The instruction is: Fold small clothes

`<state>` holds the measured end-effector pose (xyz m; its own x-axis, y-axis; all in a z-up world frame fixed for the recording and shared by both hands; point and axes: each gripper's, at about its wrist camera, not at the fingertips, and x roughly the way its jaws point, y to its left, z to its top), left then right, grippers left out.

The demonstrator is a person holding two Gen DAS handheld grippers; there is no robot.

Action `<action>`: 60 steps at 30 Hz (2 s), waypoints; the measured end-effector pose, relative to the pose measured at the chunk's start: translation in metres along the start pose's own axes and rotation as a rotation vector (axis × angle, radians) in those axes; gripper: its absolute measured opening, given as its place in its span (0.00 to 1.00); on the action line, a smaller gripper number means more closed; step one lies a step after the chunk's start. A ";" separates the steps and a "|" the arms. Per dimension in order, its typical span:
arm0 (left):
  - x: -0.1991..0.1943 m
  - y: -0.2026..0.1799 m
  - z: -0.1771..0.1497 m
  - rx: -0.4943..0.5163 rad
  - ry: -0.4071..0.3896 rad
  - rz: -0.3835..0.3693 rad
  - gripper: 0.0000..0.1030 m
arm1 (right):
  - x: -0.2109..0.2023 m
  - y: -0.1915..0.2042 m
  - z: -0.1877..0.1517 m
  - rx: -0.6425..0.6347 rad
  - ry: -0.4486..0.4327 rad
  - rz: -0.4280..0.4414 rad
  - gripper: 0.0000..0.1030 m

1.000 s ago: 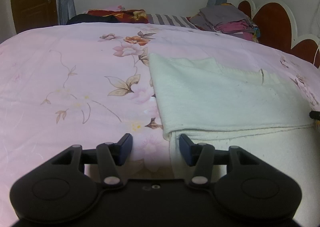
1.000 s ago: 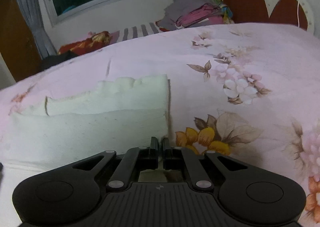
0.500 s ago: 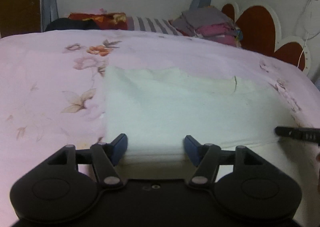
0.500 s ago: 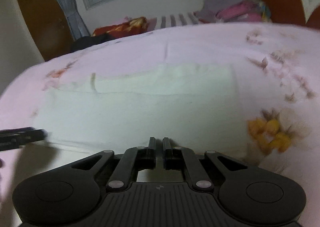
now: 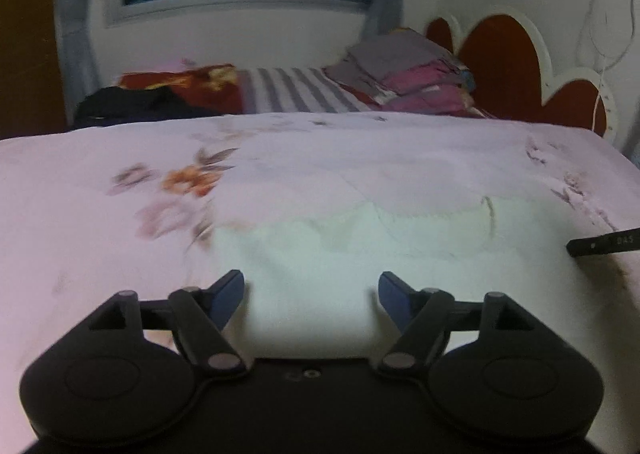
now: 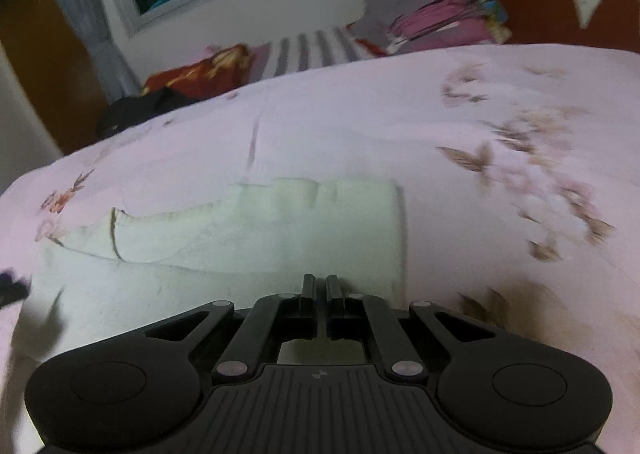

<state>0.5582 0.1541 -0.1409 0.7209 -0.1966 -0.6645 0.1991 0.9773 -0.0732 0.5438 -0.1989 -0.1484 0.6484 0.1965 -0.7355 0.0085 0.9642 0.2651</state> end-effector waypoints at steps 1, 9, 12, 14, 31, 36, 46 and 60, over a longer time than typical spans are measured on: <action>0.021 0.008 0.005 -0.009 0.035 -0.021 0.71 | 0.007 -0.002 0.004 0.006 -0.004 -0.010 0.03; 0.017 0.012 0.008 -0.008 0.022 0.014 0.72 | 0.004 -0.004 0.012 0.046 -0.055 -0.069 0.03; 0.010 -0.022 0.007 0.001 0.000 -0.017 0.72 | 0.011 0.042 0.011 0.046 -0.043 0.063 0.03; 0.010 -0.037 0.006 -0.031 -0.003 -0.043 0.72 | 0.020 0.079 0.007 -0.016 -0.030 0.125 0.03; -0.041 -0.005 -0.031 0.011 -0.015 0.035 0.74 | -0.021 0.037 -0.006 -0.095 -0.003 -0.021 0.01; -0.054 -0.016 -0.062 0.096 0.036 0.069 0.75 | -0.044 0.046 -0.037 -0.120 -0.065 -0.005 0.74; -0.063 0.019 -0.078 -0.067 0.077 0.133 0.75 | -0.051 0.024 -0.046 -0.034 -0.038 -0.106 0.33; -0.088 0.013 -0.094 -0.048 0.103 0.221 0.79 | -0.109 0.009 -0.073 0.045 -0.013 -0.125 0.33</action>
<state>0.4345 0.1916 -0.1533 0.6714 0.0288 -0.7405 0.0109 0.9987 0.0488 0.4180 -0.1990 -0.1111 0.6500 0.0730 -0.7565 0.1237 0.9719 0.2001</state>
